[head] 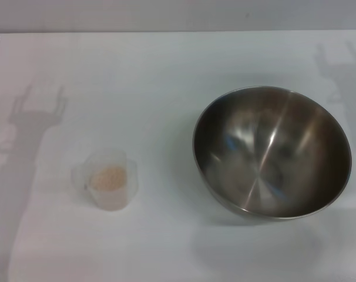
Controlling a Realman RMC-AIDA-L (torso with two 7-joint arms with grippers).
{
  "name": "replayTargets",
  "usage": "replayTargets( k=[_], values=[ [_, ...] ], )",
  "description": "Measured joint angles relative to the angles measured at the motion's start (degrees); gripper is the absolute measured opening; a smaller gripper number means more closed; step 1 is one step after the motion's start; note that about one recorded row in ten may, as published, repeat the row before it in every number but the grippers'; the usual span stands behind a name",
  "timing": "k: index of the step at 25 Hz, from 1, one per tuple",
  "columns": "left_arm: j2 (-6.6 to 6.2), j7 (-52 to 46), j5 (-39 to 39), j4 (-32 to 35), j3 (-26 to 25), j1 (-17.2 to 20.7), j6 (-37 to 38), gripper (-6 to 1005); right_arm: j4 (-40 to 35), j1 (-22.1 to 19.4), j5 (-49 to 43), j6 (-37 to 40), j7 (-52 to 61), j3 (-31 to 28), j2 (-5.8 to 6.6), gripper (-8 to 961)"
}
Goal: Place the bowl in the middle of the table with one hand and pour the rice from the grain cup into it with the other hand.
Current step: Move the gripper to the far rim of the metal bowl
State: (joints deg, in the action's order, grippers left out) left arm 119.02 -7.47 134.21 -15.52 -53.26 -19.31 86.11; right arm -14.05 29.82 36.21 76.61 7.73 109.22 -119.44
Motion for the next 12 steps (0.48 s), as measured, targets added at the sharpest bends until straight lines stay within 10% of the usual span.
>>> replayTargets(
  k=[12],
  values=[
    [-0.02, -0.1, 0.0, 0.0, 0.2, 0.2, 0.7, 689, 0.2, -0.3, -0.2, 2.2, -6.8, 0.0, 0.14, 713]
  ],
)
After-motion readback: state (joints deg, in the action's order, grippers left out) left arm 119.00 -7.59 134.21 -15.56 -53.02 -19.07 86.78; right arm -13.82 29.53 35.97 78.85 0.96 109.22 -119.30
